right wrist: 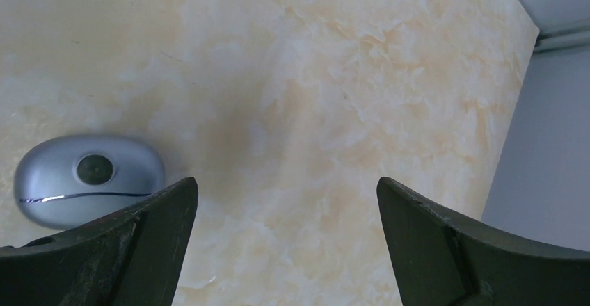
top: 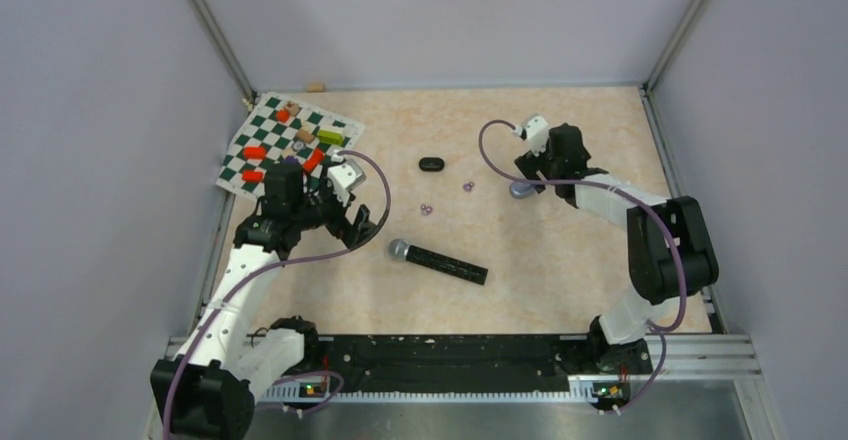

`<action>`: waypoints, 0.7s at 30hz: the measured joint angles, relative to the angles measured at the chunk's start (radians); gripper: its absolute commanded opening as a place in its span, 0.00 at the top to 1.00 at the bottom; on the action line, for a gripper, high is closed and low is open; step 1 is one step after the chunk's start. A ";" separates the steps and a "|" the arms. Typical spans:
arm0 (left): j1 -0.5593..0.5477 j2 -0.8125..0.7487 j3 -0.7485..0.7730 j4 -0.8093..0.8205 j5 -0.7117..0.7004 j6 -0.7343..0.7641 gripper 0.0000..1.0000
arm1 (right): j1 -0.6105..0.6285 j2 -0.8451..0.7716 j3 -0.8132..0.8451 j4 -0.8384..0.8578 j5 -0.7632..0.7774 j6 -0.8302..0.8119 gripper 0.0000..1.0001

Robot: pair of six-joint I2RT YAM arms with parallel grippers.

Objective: Insert the wireless bluetooth earbuds into the charging case
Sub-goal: Pick up the charging case at the center of the board.

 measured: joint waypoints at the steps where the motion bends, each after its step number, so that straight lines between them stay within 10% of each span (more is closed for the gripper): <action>1: 0.002 0.000 0.000 0.000 0.003 0.000 0.01 | 0.000 0.013 0.000 0.016 0.023 0.013 0.01; 21: 0.029 0.000 -0.001 0.000 0.034 -0.001 0.01 | 0.000 0.092 0.116 -0.145 0.083 0.029 0.01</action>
